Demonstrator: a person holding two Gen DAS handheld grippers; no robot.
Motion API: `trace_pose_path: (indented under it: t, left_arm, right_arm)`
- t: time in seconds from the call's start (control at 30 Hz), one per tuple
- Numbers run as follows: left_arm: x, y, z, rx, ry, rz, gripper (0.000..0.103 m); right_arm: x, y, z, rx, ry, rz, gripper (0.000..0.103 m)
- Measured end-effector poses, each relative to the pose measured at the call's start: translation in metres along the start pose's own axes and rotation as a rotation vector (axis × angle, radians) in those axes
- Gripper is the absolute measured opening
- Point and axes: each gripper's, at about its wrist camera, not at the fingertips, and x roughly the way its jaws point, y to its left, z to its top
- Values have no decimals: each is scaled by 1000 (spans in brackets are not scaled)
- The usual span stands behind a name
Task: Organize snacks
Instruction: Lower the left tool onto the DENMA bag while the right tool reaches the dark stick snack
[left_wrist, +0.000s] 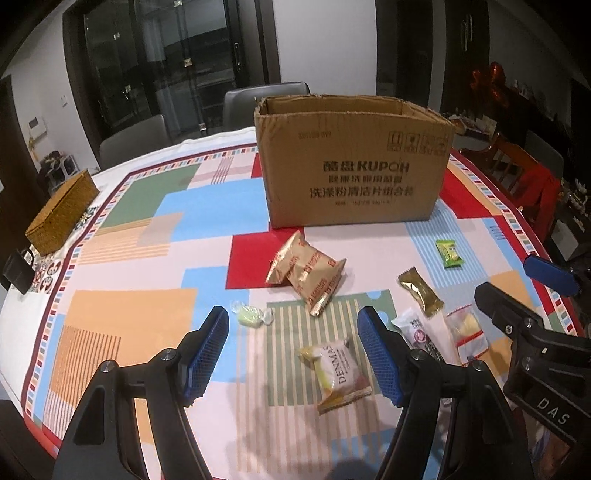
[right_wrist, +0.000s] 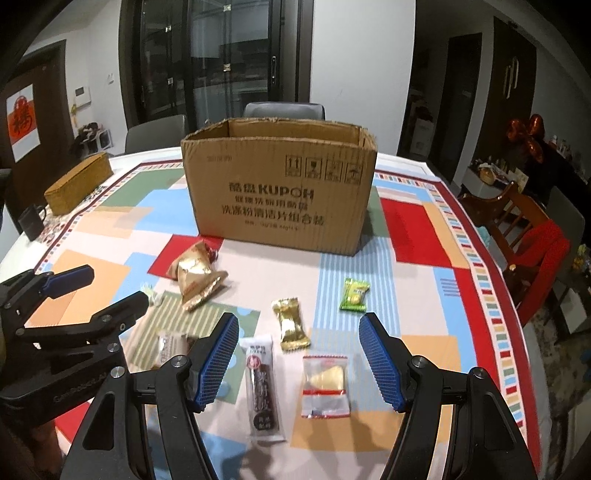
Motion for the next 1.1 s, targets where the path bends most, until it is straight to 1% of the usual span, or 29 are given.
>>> trace_pose_path:
  t: [0.2, 0.33, 0.47, 0.6, 0.67, 0.87, 0.97, 1.03, 1.1]
  left_arm:
    - [5, -4, -6, 4, 14, -8, 72]
    - [10, -6, -11, 1, 34, -26, 72]
    - [13, -7, -16, -6, 53, -41, 72]
    - [16, -11, -19, 7, 62, -37, 72]
    - [18, -12, -21, 12, 69, -30, 71]
    - [28, -13, -27, 11, 97, -40, 71]
    - [31, -16, -31, 22, 103, -38, 71]
    - [34, -16, -32, 25, 111, -39, 70]
    - [38, -16, -35, 22, 121, -42, 70]
  right_arm:
    - [4, 3, -14, -21, 18, 12, 68]
    - [8, 4, -19, -30, 31, 29, 64]
    - [10, 5, -24, -33, 40, 44, 64]
    - [14, 7, -29, -40, 54, 64, 63]
    - [18, 8, -31, -42, 69, 74, 63]
    - [30, 6, -37, -27, 121, 99, 62]
    - [33, 8, -41, -35, 139, 113, 57]
    - [36, 11, -43, -50, 154, 117, 53]
    - [39, 13, -45, -55, 170, 123, 51]
